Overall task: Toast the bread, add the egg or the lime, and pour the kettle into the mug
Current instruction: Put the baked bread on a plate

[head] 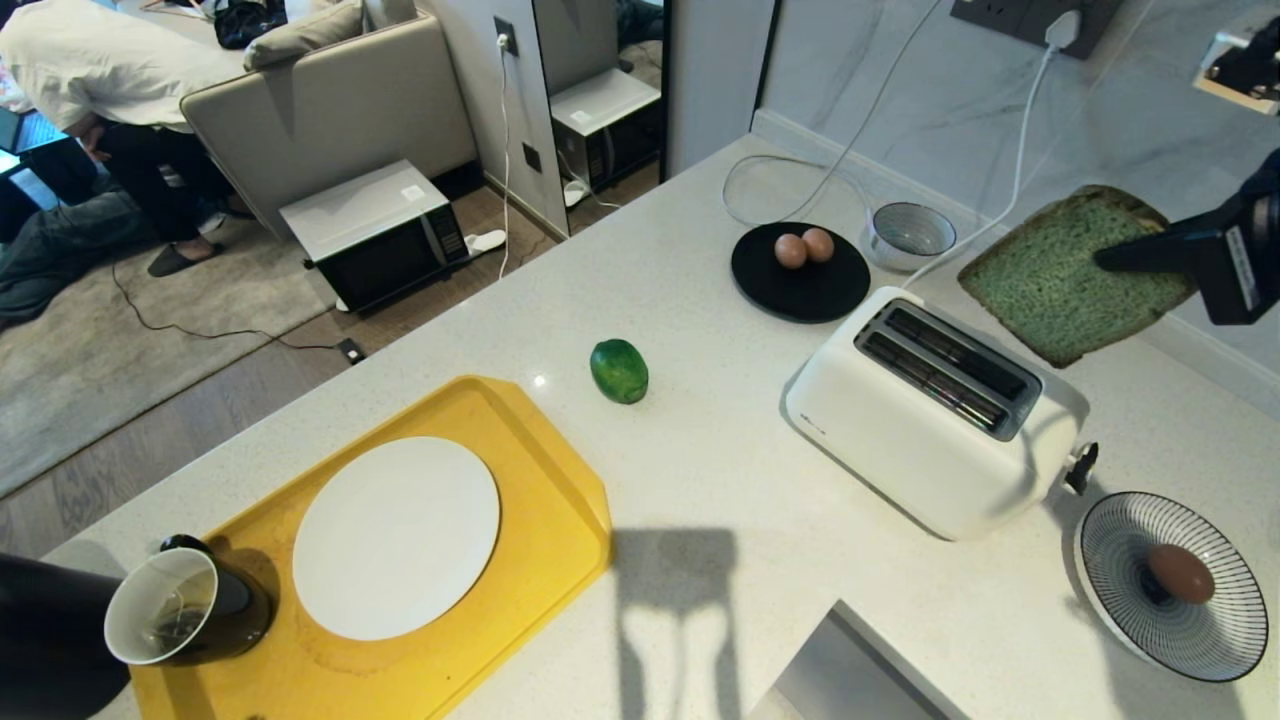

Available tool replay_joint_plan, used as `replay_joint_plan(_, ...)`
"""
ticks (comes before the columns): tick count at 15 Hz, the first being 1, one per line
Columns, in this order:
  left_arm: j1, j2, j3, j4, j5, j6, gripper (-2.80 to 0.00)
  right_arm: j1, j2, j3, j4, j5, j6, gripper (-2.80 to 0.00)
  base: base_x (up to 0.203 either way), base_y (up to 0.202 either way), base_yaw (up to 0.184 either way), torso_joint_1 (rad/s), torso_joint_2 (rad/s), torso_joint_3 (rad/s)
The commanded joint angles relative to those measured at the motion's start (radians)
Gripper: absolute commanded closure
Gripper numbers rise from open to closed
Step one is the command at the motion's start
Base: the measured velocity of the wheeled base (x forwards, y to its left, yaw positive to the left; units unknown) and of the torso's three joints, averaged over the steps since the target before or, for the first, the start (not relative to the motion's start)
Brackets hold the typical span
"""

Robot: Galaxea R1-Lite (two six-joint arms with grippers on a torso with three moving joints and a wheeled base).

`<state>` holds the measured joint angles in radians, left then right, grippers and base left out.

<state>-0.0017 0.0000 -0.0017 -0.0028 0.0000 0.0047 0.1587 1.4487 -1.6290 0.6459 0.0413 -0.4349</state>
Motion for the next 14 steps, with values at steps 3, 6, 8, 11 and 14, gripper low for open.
replay_joint_plan(3, 0.0, 0.001, 0.0, 0.0, 0.0, 0.0, 0.0, -0.029, -0.104, 0.051, 0.003, -0.001, -0.002, 0.0, 0.0, 0.0, 0.0, 0.0, 0.0, 0.0)
replay_joint_plan(6, 0.0, 0.001, 0.0, 0.0, 0.0, 0.0, 0.0, -0.038, -0.119, 0.052, 0.003, -0.005, -0.002, 0.0, 0.004, -0.008, 0.067, 0.0, 0.0, 0.0)
replay_joint_plan(8, 0.0, 0.002, 0.0, 0.0, 0.0, 0.0, 0.0, -0.038, -0.122, 0.054, 0.003, -0.046, -0.001, 0.0, 0.0, -0.007, 0.173, 0.001, 0.0, -0.001)
replay_joint_plan(11, 0.0, 0.002, 0.0, 0.0, 0.0, 0.0, 0.0, -0.038, -0.127, 0.064, 0.003, -0.05, -0.001, 0.0, -0.002, -0.008, 0.176, 0.0, 0.0, 0.005)
replay_joint_plan(14, 0.0, 0.001, 0.0, 0.0, 0.0, 0.0, 0.0, -0.038, -0.131, 0.072, 0.003, -0.052, 0.001, 0.0, -0.001, -0.005, 0.172, 0.003, 0.0, 0.003)
